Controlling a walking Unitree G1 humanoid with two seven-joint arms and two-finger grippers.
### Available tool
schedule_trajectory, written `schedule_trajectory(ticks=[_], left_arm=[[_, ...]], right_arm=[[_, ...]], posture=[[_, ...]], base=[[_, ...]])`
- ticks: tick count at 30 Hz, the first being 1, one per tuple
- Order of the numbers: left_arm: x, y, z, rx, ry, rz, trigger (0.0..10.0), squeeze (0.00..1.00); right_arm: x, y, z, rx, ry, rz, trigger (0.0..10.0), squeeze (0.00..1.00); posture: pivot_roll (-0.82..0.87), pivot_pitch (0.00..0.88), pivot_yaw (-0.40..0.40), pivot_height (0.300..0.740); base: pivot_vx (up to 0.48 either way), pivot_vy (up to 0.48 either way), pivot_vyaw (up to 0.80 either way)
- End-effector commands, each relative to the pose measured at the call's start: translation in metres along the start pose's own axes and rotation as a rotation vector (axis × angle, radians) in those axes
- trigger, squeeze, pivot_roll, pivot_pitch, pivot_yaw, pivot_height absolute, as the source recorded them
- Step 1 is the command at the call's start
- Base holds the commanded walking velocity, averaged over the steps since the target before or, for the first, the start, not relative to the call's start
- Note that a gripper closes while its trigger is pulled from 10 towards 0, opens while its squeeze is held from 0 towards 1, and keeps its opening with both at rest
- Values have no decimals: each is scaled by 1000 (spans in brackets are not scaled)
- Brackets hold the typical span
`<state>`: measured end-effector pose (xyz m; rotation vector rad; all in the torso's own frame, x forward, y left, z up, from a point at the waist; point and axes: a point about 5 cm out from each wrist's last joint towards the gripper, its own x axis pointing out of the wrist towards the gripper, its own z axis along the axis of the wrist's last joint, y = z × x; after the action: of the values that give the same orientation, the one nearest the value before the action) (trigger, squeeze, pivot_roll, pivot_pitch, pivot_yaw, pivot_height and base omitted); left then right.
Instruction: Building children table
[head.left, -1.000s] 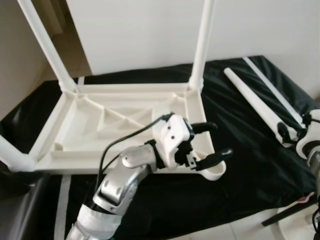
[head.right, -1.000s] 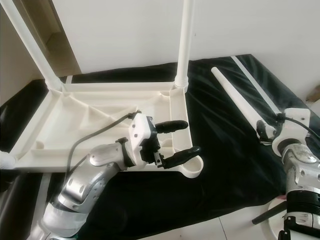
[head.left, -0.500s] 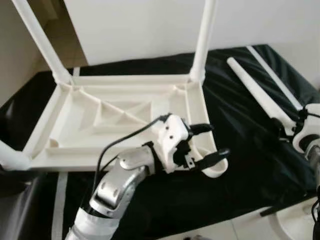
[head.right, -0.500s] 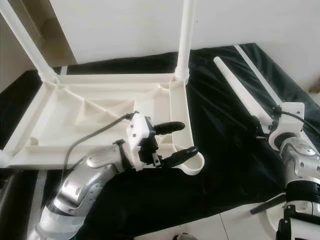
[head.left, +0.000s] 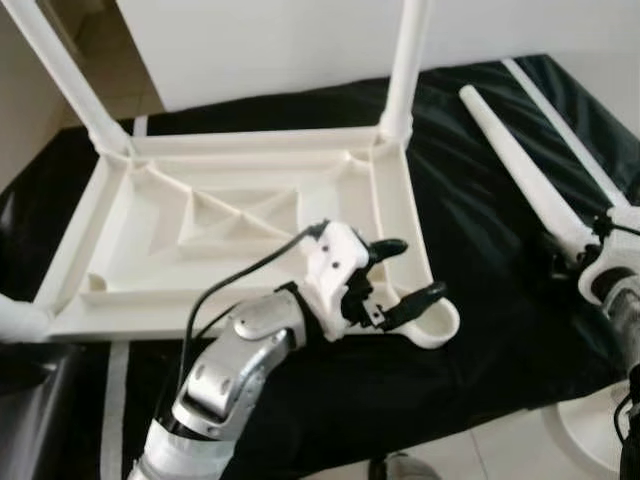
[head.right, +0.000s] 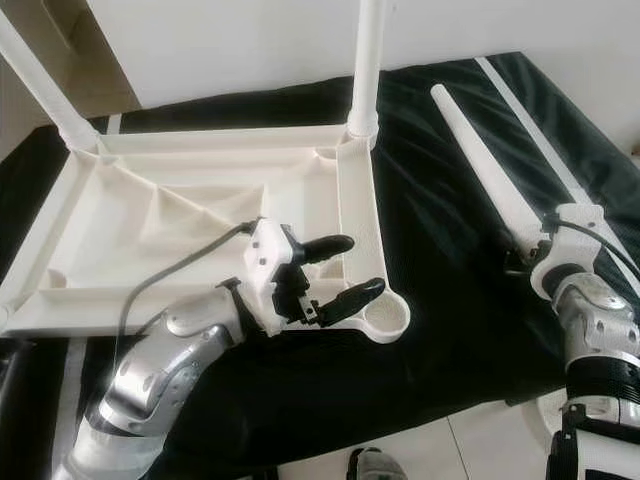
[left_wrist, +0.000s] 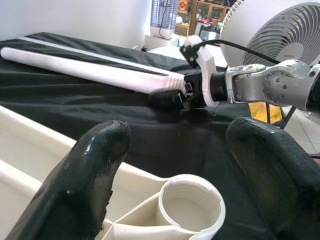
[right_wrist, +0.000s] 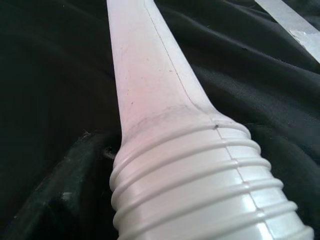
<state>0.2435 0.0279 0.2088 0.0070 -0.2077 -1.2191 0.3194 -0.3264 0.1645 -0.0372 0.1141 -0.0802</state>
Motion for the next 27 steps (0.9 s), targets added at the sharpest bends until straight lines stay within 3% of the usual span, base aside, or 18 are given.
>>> schedule_trajectory(ticks=[1,2,9,10,19,21,22,25,26,27], left_arm=[[-1,-1,5,14,-1,-9,10000,0],[-1,0,5,18,0,-6,10000,0],[-2,4,9,38,-1,23,10000,0],[0,5,11,42,-9,25,10000,0],[8,8,12,64,-30,28,10000,0],[10,9,13,75,-39,28,10000,0],[11,10,13,80,-45,26,10000,0],[13,10,13,82,-48,25,10000,0],[14,11,13,85,-52,21,10000,0],[14,11,13,85,-52,21,10000,0]], right_arm=[[1,17,-17,55,34,52,1608,0],[0,21,-17,64,22,62,0,0],[-5,48,-21,112,-10,112,0,0],[-10,61,-22,137,-22,121,0,0],[-28,85,-27,170,-62,121,0,0],[-38,92,-29,195,-80,79,588,0],[-43,97,-30,215,-92,62,4784,0],[-47,99,-30,228,-97,51,4784,0],[-52,103,-29,234,-104,34,10000,0],[-52,103,-29,234,-104,34,10000,0]], posture=[[-46,203,67,740],[-38,196,67,740],[-22,171,60,740],[-21,155,51,740],[-37,110,26,740],[-43,96,23,740],[-51,84,24,740],[-55,79,25,740],[-59,71,25,740],[-59,71,25,740]], base=[[0,0,0],[0,0,0],[0,0,0],[0,0,0],[0,0,0],[0,0,0],[0,0,0],[0,0,0],[0,0,0],[0,0,0]])
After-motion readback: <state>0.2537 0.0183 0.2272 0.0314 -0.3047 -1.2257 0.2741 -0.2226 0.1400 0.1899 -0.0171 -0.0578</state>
